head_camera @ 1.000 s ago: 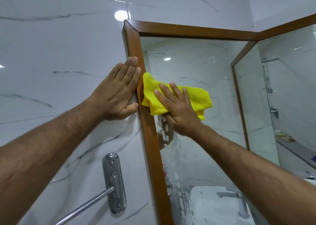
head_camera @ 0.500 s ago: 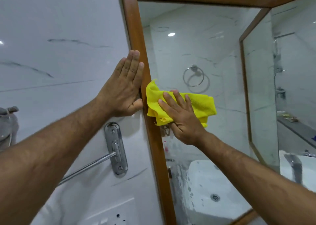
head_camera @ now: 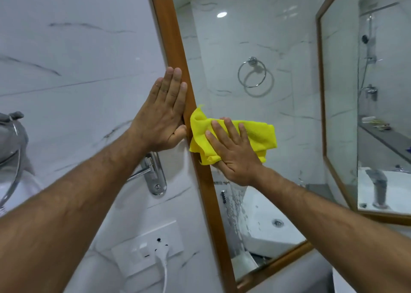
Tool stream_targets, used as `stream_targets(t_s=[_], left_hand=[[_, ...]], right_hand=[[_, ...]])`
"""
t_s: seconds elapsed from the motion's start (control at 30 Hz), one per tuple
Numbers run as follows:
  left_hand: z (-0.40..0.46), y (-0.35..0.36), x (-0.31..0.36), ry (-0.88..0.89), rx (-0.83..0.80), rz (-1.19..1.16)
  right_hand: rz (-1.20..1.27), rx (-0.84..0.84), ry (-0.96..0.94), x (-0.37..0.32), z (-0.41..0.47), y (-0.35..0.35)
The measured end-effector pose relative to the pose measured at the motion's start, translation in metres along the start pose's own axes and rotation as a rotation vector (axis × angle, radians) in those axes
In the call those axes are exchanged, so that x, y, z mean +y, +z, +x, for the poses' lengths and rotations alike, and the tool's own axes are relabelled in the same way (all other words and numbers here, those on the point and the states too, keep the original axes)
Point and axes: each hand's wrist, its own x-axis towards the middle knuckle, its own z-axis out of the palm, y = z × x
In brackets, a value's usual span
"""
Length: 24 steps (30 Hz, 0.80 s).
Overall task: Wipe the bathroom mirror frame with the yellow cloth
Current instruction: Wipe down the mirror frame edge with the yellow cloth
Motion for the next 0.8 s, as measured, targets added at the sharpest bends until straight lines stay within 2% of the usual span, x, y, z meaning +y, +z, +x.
stream_targets(t_s=[0.13, 0.27, 0.4, 0.53, 0.67, 0.8], left_hand=[[-0.005, 0.004, 0.006, -0.01, 0.001, 0.008], [-0.016, 0.016, 0.017, -0.027, 0.005, 0.02], [-0.027, 0.022, 0.047, -0.161, -0.031, -0.026], [-0.03, 0.023, 0.066, -0.251, -0.044, -0.049], [-0.043, 0.036, 0.089, -0.307, -0.044, -0.032], [-0.068, 0.061, 0.122, -0.336, -0.018, -0.036]], right_hand=[[-0.023, 0.044, 0.024, 0.006, 0.028, -0.004], [0.036, 0.077, 0.073, -0.016, -0.014, 0.021], [0.058, -0.029, 0.043, -0.035, -0.081, 0.041], [0.033, -0.076, -0.029, -0.015, -0.073, 0.029], [0.059, -0.016, 0.01, -0.017, -0.067, 0.032], [0.103, 0.043, 0.052, -0.037, -0.11, 0.065]])
